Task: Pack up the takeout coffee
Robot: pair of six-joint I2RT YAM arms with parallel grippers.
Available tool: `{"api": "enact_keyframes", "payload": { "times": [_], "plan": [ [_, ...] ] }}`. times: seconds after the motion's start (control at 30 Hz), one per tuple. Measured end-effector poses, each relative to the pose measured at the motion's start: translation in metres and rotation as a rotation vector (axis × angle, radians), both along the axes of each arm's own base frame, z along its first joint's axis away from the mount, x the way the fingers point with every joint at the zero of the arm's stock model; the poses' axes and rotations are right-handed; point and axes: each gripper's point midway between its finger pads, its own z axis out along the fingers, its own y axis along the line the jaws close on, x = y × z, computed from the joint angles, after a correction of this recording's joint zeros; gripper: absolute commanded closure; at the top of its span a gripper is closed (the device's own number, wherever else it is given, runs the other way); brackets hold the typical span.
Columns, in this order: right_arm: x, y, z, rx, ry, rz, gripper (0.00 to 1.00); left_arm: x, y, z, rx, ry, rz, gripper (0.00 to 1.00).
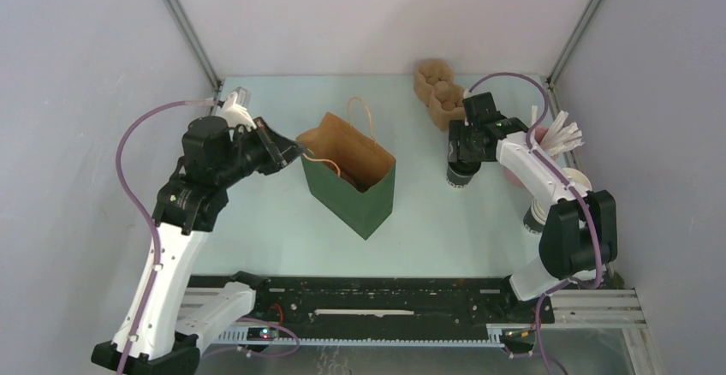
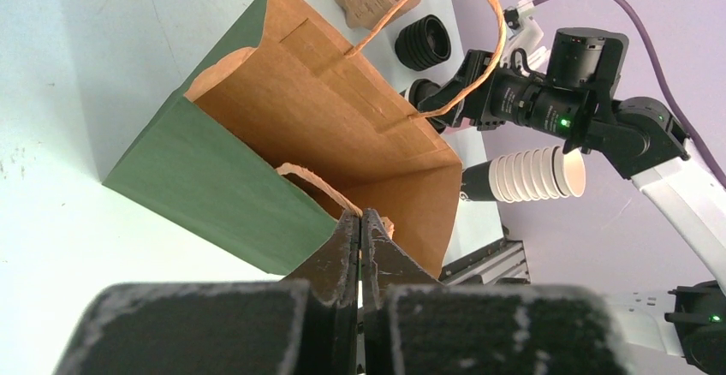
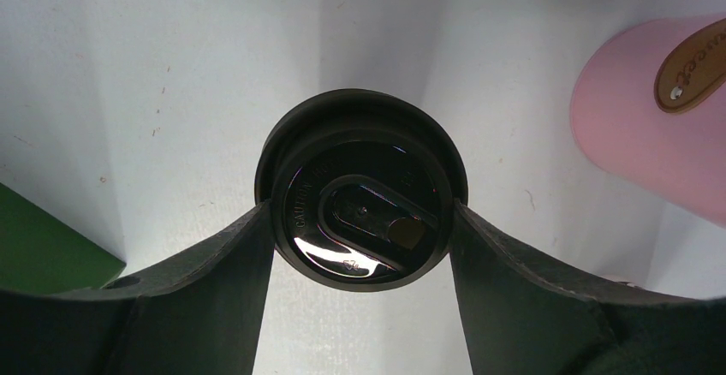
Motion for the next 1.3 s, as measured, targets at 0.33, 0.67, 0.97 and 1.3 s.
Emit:
{"api": "enact_keyframes", "payload": {
  "times": [0.33, 0.67, 0.97, 1.3],
  "plan": [
    [-0.004, 0.001, 0.026, 0.028, -0.068, 0.006, 0.38, -0.001, -0.002, -0.002, -0.005, 0.010, -0.014, 1.00],
    [-0.029, 0.013, 0.107, 0.132, -0.285, 0.066, 0.40, 0.000, -0.015, -0.003, -0.023, 0.018, -0.091, 1.00],
    [-0.083, 0.041, 0.211, 0.298, -0.540, 0.230, 0.41, 0.004, -0.021, 0.006, -0.028, -0.007, -0.131, 1.00],
    [-0.142, 0.116, 0.318, 0.450, -0.710, 0.521, 0.42, 0.001, -0.021, 0.009, -0.030, -0.018, -0.131, 1.00]
  ]
}}
